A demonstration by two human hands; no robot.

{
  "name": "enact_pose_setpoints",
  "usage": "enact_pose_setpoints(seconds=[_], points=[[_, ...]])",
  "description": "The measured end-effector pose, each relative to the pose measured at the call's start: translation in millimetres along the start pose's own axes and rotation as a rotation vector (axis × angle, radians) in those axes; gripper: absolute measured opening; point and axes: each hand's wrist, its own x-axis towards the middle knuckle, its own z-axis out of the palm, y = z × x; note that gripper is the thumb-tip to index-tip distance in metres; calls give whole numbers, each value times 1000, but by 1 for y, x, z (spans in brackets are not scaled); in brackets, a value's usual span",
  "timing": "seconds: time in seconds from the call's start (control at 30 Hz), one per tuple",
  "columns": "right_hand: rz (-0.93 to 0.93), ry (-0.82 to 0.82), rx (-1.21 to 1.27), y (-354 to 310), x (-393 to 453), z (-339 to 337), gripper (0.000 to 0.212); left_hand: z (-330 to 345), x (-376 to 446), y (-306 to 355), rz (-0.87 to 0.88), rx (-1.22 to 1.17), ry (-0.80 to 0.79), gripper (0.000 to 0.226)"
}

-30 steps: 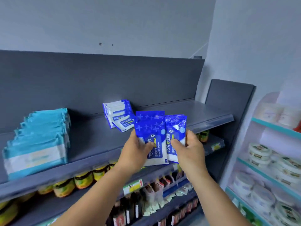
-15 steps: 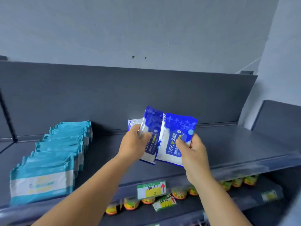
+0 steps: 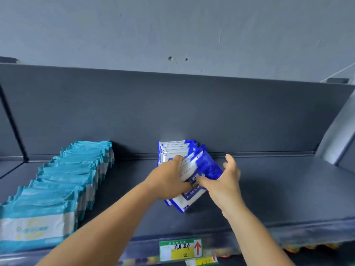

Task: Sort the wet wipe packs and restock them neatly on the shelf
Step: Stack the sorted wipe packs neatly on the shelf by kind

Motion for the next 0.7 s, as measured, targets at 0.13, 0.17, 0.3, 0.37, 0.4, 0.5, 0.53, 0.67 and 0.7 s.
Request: enact_pose_setpoints(seconds=[0.13, 0.17, 0.3, 0.37, 0.4, 0.5, 0.53, 0.67, 0.7], points=[[-11, -206, -283, 14, 11, 0, 86, 1, 12, 4, 52, 277, -216, 46], [16, -243, -323, 17, 13, 1, 69, 3, 16, 4, 78, 331, -232, 43], [-9, -253, -357, 22, 24, 6, 52, 6, 29, -4, 112, 500, -176, 50], [-30, -260, -341, 18, 27, 10, 49, 9, 32, -13, 53, 554, -118, 73], [-39, -265, -343, 16, 29, 12, 48, 11, 32, -18, 1, 530, -78, 85], [-42, -282, -348, 15, 34, 15, 53, 18, 24, -31, -162, 245, -32, 116], [-29, -290, -346, 16, 36, 15, 56, 22, 20, -37, -191, 108, -55, 123], [32, -357, -326, 19, 43, 20, 65, 30, 14, -51, -189, -262, -86, 117], [41, -375, -328, 19, 44, 20, 66, 31, 16, -55, -173, -336, -64, 112]])
